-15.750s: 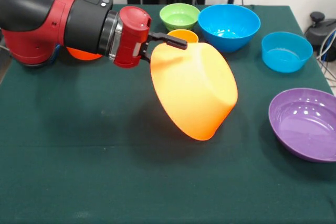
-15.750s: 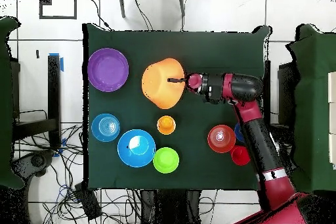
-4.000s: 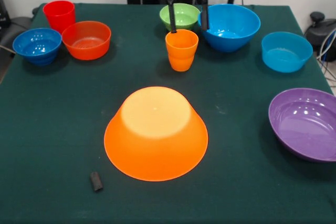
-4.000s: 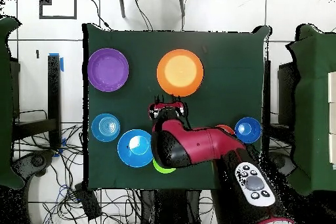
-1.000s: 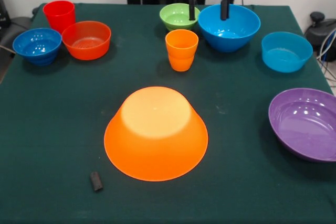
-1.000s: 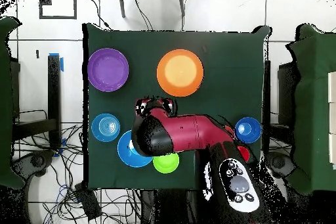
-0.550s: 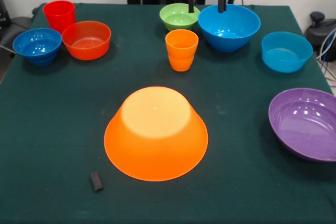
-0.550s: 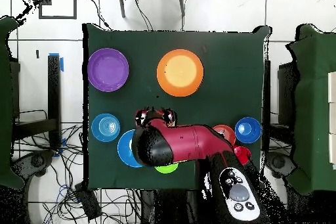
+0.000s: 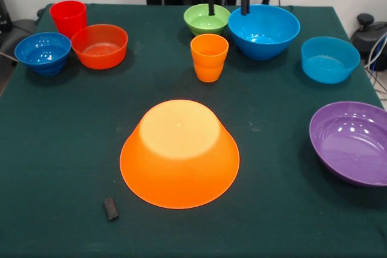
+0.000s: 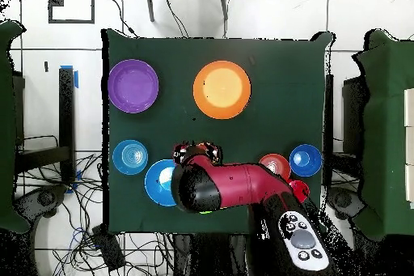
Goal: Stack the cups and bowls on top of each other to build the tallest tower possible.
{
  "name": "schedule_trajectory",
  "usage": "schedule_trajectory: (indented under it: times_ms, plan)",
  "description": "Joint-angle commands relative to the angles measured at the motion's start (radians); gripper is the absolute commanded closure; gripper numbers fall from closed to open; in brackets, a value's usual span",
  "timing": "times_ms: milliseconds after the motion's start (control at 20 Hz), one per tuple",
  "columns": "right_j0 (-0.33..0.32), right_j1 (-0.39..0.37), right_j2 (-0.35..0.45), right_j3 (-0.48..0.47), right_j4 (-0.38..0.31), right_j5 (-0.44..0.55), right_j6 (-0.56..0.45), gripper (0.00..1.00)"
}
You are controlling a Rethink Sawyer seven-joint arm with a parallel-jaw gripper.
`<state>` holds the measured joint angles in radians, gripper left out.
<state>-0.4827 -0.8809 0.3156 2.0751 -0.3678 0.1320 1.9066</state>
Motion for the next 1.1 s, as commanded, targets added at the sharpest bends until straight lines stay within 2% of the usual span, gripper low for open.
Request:
schedule_trajectory:
  times_ms: [50, 200, 500, 900, 1100]
  plan:
    - [-0.026, 0.104, 0.035, -0.001, -0.075, -0.046, 0.038, 0.0]
    - [-0.006, 0.129, 0.017, -0.036, -0.077, -0.05, 0.041, 0.0]
    - [-0.025, 0.203, 0.016, -0.112, -0.098, -0.053, 0.007, 0.0]
    - [0.021, 0.155, -0.027, -0.118, -0.103, -0.039, 0.031, 0.0]
    - [0.019, 0.172, -0.025, -0.108, -0.105, -0.067, 0.048, 0.0]
